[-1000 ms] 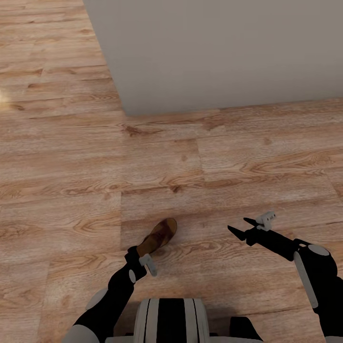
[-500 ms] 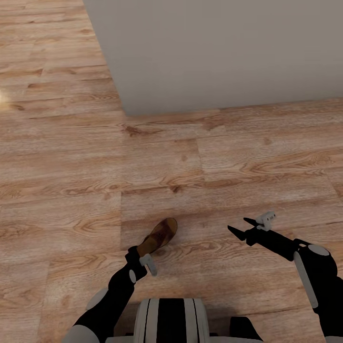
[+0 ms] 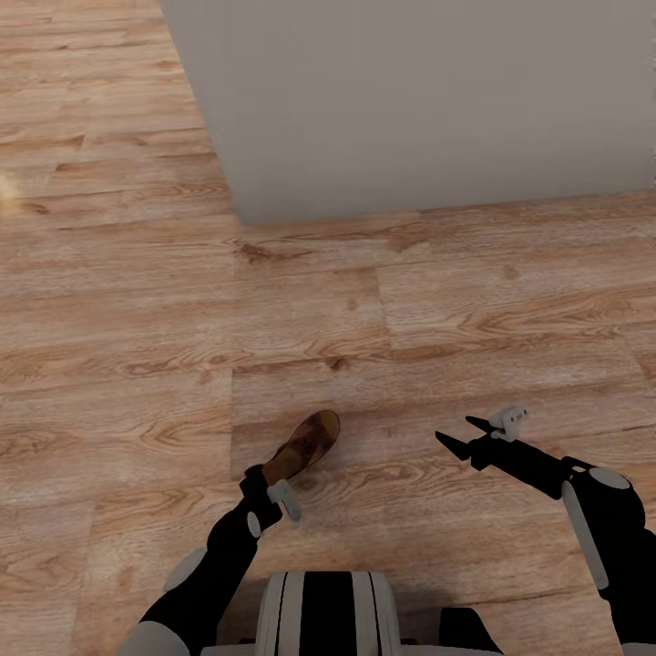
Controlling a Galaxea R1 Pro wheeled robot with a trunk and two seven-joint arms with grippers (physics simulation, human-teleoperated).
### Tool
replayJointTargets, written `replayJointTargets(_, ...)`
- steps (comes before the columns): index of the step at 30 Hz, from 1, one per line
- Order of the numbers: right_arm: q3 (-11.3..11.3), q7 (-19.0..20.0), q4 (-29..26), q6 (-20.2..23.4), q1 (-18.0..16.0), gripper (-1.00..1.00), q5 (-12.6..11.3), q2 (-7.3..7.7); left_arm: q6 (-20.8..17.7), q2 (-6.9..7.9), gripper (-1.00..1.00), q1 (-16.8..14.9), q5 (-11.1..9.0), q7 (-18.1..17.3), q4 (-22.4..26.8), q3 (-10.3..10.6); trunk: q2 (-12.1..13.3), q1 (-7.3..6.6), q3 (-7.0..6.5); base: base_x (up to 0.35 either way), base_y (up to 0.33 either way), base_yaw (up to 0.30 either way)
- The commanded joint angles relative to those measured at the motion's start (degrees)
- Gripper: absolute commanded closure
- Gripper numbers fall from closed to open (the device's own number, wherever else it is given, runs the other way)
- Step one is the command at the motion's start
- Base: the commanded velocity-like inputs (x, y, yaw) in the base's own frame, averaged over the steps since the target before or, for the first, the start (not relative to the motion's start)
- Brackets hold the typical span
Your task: Pick up the two gym shoes and the two sandals from the corridor floor and place them onto the hallstand (shoe rack) in the corridor, making sure they are on the rack and not on the floor. Arrange them so the two gym shoes are next to each other and the two sandals are next to each other.
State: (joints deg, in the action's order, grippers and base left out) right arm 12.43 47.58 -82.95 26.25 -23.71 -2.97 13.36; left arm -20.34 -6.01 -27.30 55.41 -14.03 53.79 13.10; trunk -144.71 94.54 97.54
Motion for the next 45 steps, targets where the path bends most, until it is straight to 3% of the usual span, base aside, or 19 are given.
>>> replayJointTargets(1,0.1,0.1,0.0,0.5,0.0,-1.0,-0.3,0.0,-0.3,0.01,1.0,0.0,0.7,-0.6,0.3,0.1,0.0,-0.03,-0.2,0.0,0.0,0.0)
replayJointTargets(15,0.1,0.1,0.1,0.3,0.0,-1.0,-0.3,0.03,-0.4,0.1,1.0,0.0,0.4,-0.6,1.0,-1.0,0.2,-0.39,-3.3,0.0,0.0,0.0)
replayJointTargets(20,0.4,0.1,-0.1,0.3,0.0,-1.0,-0.3,0.08,-0.3,0.16,1.0,0.0,-0.2,-0.6,0.7,-4.0,0.3,-0.52,-4.41,0.0,0.0,0.0)
replayJointTargets(22,1.7,0.1,-0.1,0.3,0.0,-1.0,-0.3,0.07,-0.2,0.14,1.0,0.0,-0.8,-0.7,0.5,-5.7,0.3,-0.57,-4.85,0.0,0.0,0.0)
replayJointTargets(23,4.5,0.1,0.0,0.3,0.0,-1.0,-0.2,0.02,0.0,0.13,1.0,0.0,-2.9,-1.0,0.3,-9.2,0.3,-0.6,-5.07,0.0,0.0,0.0)
replayJointTargets(24,5.4,0.1,0.2,0.3,0.0,-1.0,-0.1,-0.02,0.2,0.16,1.0,0.0,-4.5,-1.1,0.2,-10.8,0.3,-0.62,-5.3,0.0,0.0,0.0)
replayJointTargets(26,6.1,0.1,0.2,0.2,0.0,-1.0,0.1,-0.07,0.4,0.18,1.0,0.0,-6.3,-1.2,0.1,-12.4,0.3,-0.67,-5.77,0.0,0.0,0.0)
replayJointTargets(31,7.2,0.0,0.2,0.2,0.0,-1.0,0.3,-0.04,3.5,0.76,1.0,0.0,-14.7,-1.2,0.0,-16.4,0.4,-0.8,-7.19,0.0,0.0,0.0)
replayJointTargets(36,8.6,-0.1,0.3,0.1,0.0,-1.0,0.9,-0.04,5.5,1.87,1.0,0.0,-18.1,-1.1,-0.1,-18.1,0.5,-0.93,-8.71,0.0,0.0,0.0)
replayJointTargets(40,13.1,-0.1,1.0,-0.1,0.6,-1.0,3.8,-0.59,6.4,2.4,1.0,0.1,-20.6,-0.8,-0.5,-20.2,0.5,-1.04,-9.95,0.0,0.0,0.0)
replayJointTargets(45,16.2,-0.1,4.0,-1.2,1.6,-1.0,6.6,-0.8,9.8,2.48,1.0,0.2,-23.4,-0.5,-2.7,-22.2,0.6,-1.16,-11.5,0.0,0.0,0.0)
